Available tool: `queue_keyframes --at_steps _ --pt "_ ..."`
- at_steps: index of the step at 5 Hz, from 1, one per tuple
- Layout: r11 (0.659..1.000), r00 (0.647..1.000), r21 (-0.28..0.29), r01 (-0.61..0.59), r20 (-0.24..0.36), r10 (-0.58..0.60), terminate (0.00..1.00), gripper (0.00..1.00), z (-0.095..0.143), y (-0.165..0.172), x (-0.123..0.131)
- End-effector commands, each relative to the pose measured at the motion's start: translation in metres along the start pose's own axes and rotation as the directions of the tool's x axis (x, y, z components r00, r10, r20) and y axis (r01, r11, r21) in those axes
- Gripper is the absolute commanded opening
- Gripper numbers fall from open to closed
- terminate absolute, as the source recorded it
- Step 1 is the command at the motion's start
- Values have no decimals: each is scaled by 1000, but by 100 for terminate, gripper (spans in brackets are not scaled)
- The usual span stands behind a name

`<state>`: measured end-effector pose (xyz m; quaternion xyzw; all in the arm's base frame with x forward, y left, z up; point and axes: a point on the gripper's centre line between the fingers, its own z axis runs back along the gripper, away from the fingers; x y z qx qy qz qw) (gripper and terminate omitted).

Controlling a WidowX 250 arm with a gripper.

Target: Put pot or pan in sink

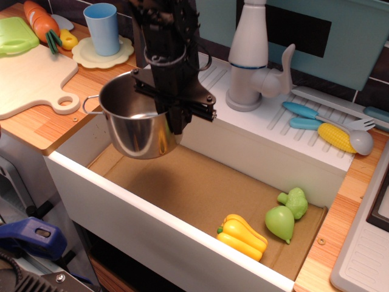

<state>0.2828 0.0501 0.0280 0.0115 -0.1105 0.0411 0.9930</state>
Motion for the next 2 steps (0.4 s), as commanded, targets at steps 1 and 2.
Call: queue_keyframes --at_steps 1,2 --pt "1000 998 -17 -6 62 7 0 0 -15 -1 3" --pt "1000 998 -17 -6 62 7 100 100 -15 -1 3"
